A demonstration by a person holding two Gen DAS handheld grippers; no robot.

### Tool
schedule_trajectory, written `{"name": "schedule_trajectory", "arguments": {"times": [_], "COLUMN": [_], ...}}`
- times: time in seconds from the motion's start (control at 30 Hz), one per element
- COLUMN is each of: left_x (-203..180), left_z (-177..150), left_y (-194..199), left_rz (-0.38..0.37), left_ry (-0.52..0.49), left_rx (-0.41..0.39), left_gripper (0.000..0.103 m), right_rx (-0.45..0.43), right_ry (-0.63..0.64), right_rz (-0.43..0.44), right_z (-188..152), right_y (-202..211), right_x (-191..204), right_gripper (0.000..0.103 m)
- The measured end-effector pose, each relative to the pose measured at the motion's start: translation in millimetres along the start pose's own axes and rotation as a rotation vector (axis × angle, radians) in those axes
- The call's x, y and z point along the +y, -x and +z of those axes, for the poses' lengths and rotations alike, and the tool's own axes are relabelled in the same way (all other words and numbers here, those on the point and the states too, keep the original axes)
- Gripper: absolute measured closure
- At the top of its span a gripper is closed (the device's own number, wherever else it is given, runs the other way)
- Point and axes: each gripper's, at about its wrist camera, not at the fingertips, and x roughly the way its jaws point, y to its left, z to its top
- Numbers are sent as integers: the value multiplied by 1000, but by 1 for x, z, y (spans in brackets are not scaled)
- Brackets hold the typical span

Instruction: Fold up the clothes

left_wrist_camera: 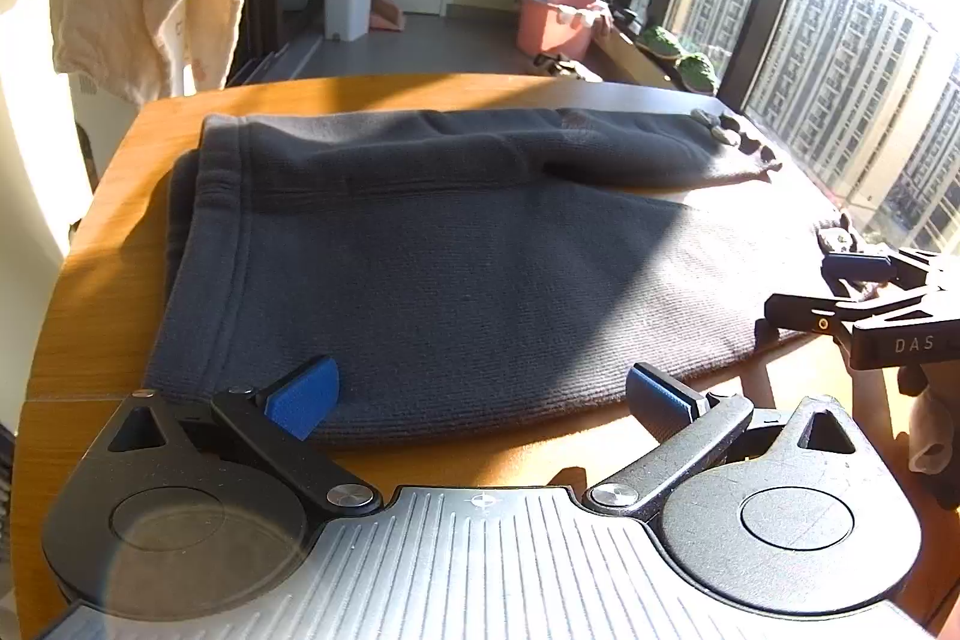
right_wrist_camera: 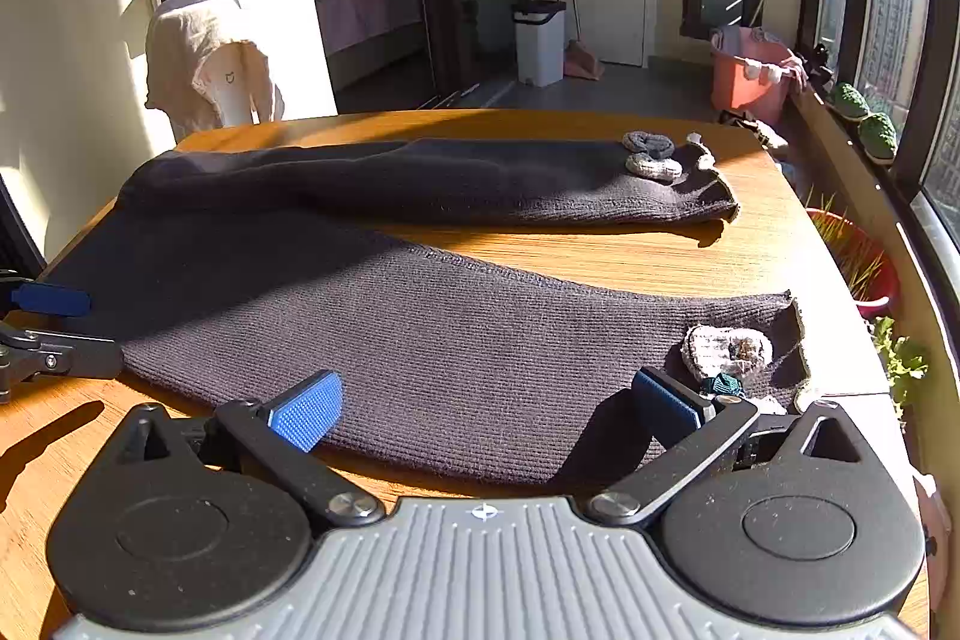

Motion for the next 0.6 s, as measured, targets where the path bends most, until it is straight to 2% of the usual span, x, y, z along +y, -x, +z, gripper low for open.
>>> {"name": "schedule_trajectory", "arguments": {"times": [0.07, 0.17, 0.23, 0.27, 0.33, 0.37, 0.4, 0.47, 0.6], "left_x": [13, 47, 83, 102, 128, 132, 136, 142, 146], "left_z": [8, 35, 57, 69, 85, 90, 95, 104, 107], "left_y": [12, 32, 24, 17, 0, -8, -16, -31, -53], "left_rz": [-39, -10, -4, -3, 5, 23, 46, 85, 94], "left_ry": [47, 135, 252, 319, 401, 399, 389, 373, 364], "left_rx": [-25, -149, -144, -130, -90, -78, -66, -41, -6], "left_gripper": [0, 0, 0, 2, 6, 8, 9, 11, 11], "right_rx": [4, 1, 1, -1, -2, 1, 5, -18, -95], "right_ry": [19, 15, 11, 10, -9, -33, -60, -85, -105], "right_rz": [-6, -3, -3, -8, -4, 9, 26, -1, -103], "right_z": [-3, -1, 3, 6, 15, 22, 29, 44, 77], "right_y": [3, 2, 0, -1, -1, 0, 0, 1, -3], "right_x": [3, 3, 3, 3, -2, -9, -17, -31, -64], "right_gripper": [0, 0, 0, 4, 23, 41, 54, 55, 55]}}
